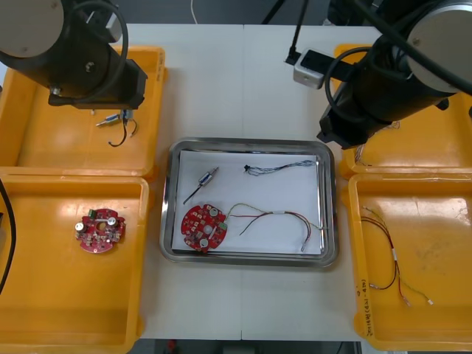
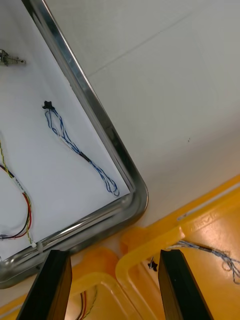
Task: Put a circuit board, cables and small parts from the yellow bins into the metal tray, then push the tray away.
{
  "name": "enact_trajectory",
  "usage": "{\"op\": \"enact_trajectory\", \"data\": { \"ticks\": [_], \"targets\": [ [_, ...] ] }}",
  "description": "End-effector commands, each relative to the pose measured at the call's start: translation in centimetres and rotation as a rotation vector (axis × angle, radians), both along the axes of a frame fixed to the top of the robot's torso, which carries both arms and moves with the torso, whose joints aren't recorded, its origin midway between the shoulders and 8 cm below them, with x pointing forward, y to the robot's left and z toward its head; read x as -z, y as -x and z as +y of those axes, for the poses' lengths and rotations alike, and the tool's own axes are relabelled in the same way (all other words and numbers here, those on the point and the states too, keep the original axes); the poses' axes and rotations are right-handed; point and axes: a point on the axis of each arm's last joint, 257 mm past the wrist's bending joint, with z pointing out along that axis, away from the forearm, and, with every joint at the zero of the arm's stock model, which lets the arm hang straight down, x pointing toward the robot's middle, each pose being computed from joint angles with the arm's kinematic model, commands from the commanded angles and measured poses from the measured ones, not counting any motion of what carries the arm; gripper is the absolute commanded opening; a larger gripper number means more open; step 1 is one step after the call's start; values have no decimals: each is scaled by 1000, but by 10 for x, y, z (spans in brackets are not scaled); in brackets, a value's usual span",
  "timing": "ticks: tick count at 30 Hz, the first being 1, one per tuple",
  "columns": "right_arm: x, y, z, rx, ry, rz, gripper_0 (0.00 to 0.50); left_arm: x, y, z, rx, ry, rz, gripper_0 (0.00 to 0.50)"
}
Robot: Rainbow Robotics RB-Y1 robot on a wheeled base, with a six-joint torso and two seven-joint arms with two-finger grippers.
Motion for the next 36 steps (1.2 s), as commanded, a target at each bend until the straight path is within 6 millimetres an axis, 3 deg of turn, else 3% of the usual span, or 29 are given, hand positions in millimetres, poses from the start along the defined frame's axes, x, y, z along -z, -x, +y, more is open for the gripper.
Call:
{"op": "enact_trajectory", "data": {
  "ticks": [1, 11, 13, 15, 19, 29, 36],
  "targets": [
    [-13, -1, -49, 104, -30, -26, 500, 0, 9, -34, 114, -44, -22, 2],
    [-12, 12, -130, 275, -60, -51, 500, 36, 24, -85, 184, -93, 29, 2],
    [-12, 13, -134, 286, -65, -51, 500, 39, 25, -87, 186, -99, 32, 3],
    [-10, 19, -156, 343, -93, -47, 500, 52, 29, -100, 205, -120, 41, 3],
    [-8, 25, -180, 409, -127, -47, 500, 68, 29, -116, 220, -116, 59, 2],
    [8, 48, -227, 564, -138, -48, 500, 100, 18, -146, 211, -104, 58, 2],
    [19, 68, -228, 673, -197, -37, 500, 119, 9, -164, 211, -90, 36, 2]
  ]
}}
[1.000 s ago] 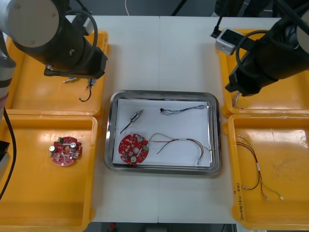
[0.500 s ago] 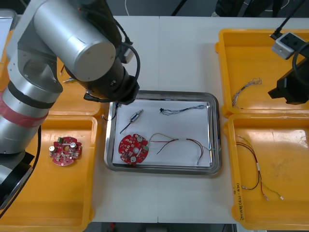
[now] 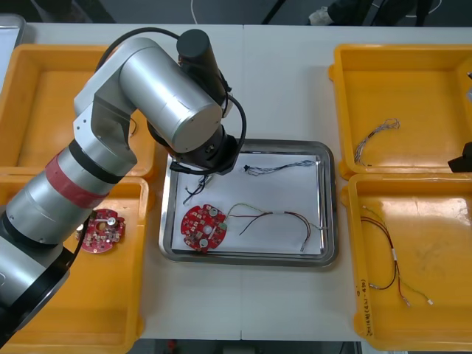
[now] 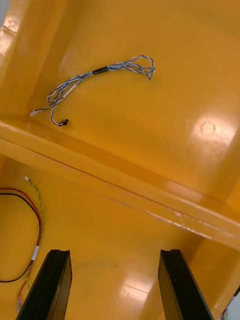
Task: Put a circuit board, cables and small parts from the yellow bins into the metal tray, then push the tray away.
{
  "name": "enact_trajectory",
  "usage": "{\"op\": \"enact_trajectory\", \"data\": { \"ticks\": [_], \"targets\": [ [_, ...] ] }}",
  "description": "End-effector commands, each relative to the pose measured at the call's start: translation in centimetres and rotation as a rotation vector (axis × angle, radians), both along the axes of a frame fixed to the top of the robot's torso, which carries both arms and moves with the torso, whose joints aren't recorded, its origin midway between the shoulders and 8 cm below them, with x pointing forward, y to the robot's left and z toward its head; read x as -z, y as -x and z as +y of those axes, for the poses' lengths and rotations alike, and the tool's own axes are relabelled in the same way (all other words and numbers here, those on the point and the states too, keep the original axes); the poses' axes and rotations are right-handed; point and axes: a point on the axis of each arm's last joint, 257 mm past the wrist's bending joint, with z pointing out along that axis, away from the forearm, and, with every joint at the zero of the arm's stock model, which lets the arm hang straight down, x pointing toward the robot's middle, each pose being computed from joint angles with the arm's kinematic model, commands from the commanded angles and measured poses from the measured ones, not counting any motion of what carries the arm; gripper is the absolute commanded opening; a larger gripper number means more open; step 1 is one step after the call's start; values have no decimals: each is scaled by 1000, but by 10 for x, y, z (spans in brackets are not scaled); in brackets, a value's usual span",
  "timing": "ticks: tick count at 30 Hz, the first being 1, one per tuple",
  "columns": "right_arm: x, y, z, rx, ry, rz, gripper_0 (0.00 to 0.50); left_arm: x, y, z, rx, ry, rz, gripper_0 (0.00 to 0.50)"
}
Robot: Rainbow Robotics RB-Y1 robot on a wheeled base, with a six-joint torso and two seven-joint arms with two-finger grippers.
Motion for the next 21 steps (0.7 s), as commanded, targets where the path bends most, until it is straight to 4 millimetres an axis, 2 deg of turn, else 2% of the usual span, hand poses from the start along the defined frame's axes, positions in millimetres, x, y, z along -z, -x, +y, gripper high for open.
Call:
{"op": "enact_trajectory", "data": {
  "ticks": [1, 8, 21],
  "targets": [
    [-7, 16, -11, 102, -15, -33, 500, 1, -4, -32, -20, 52, -36, 2],
    [13, 31, -6, 215, -127, -14, 500, 17, -6, -37, -28, 54, -32, 1],
    [35, 46, -29, 357, -131, 16, 500, 43, -14, -43, -51, 68, -31, 3]
  ]
}}
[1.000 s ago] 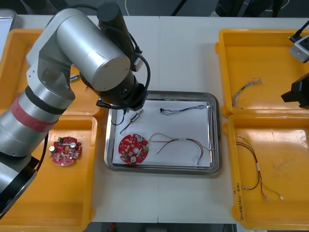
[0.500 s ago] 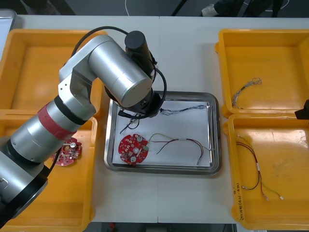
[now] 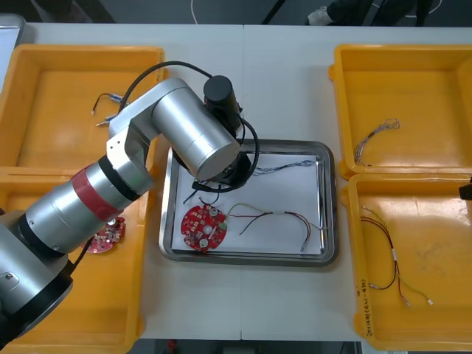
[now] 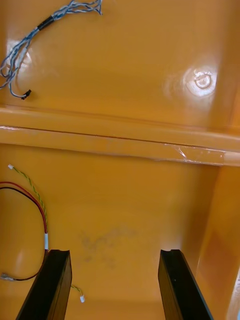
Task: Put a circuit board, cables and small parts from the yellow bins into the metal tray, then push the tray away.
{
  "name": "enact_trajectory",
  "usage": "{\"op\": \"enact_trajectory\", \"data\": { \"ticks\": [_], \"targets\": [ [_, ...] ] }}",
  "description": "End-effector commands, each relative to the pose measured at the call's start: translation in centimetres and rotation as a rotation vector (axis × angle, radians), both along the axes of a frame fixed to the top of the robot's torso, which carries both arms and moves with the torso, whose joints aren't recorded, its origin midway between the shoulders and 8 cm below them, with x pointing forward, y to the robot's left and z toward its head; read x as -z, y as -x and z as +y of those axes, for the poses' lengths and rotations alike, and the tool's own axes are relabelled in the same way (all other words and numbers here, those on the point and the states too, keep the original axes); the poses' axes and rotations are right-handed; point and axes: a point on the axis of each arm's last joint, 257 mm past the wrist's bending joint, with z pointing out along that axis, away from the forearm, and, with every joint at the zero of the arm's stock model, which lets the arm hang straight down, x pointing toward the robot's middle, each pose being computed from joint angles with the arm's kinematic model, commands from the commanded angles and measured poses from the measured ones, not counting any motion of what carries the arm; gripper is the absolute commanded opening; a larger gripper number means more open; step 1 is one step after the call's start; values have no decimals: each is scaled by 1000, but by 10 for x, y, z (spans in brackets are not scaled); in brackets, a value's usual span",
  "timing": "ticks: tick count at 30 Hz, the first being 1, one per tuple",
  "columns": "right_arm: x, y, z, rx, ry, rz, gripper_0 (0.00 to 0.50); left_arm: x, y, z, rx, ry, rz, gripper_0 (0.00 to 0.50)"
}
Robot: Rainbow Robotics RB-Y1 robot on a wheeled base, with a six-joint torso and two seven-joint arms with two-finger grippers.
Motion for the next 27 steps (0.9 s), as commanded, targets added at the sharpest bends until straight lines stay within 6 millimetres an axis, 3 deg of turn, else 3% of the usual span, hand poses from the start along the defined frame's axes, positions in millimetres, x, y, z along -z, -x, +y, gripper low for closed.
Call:
{"op": "enact_trajectory", "data": {
  "ticks": [1, 4, 6, 8, 9, 10, 20, 27],
  "targets": [
    [4, 10, -7, 79, -38, -4, 500, -7, -1, -22, -35, 52, -20, 2],
    [10, 14, -8, 93, -60, 7, 500, -7, -1, -23, -40, 58, -19, 10],
    [12, 16, -8, 102, -70, 10, 500, -7, -1, -24, -42, 64, -18, 106],
    [16, 17, -8, 118, -86, 13, 500, -8, -1, -25, -45, 71, -19, 354],
    [17, 18, -9, 124, -88, 15, 500, -8, -1, -26, -48, 74, -18, 452],
    [16, 18, -9, 125, -89, 14, 500, -8, -1, -25, -49, 73, -19, 500],
    [22, 18, -13, 152, -114, 36, 500, -21, -2, -31, -60, 112, -36, 500],
    [21, 18, -14, 149, -105, 37, 500, -45, -12, -22, -93, 132, -70, 500]
  ]
}}
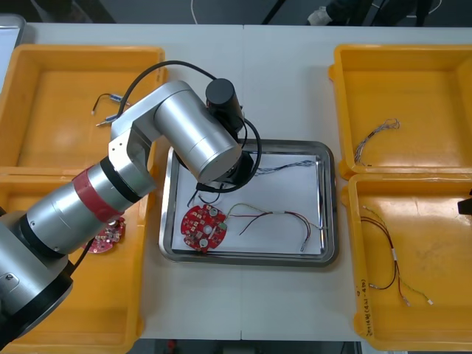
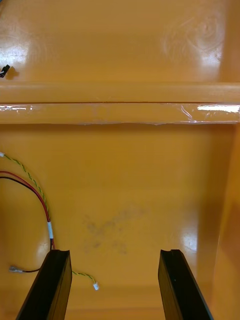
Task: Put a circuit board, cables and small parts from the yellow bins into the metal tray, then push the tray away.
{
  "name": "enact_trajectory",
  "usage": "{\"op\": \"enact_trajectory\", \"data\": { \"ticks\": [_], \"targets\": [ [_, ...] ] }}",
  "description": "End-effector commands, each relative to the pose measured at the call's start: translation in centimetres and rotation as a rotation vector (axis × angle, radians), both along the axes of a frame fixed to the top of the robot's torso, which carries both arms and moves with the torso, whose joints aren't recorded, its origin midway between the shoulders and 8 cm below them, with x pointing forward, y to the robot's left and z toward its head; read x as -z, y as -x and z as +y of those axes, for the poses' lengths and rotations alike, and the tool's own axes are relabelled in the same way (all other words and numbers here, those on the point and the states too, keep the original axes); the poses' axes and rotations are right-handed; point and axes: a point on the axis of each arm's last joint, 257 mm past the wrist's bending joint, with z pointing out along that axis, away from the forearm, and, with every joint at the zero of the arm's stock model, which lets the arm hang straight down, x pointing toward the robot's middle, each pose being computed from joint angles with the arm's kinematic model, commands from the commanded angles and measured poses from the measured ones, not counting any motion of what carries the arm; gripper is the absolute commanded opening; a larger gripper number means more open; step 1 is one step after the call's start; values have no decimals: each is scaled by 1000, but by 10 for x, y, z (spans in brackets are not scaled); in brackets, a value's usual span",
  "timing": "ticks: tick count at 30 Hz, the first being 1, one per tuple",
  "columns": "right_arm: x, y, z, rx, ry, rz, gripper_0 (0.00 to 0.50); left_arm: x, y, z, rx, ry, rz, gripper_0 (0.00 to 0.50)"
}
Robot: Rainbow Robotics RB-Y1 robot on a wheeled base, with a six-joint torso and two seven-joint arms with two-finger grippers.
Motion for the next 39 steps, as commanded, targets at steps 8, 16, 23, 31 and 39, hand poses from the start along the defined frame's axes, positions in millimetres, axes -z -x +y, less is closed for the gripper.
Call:
{"op": "enact_trajectory", "data": {
  "ticks": [8, 16, 23, 31, 39],
  "targets": [
    [-7, 4, -9, 66, -24, -13, 500, -73, -12, 15, -134, 106, -46, 500],
    [-10, 4, -8, 49, -21, -10, 500, -107, -5, 55, -191, 93, -44, 500],
    [-13, 3, -5, 29, -17, -6, 500, -130, 10, 95, -218, 57, -27, 500],
    [-18, -4, 14, -33, -28, -11, 500, -166, 16, 123, -202, 96, -60, 500],
    [-28, -20, 51, -154, -19, -18, 500, -175, 22, 165, -233, 117, -85, 500]
  ]
}}
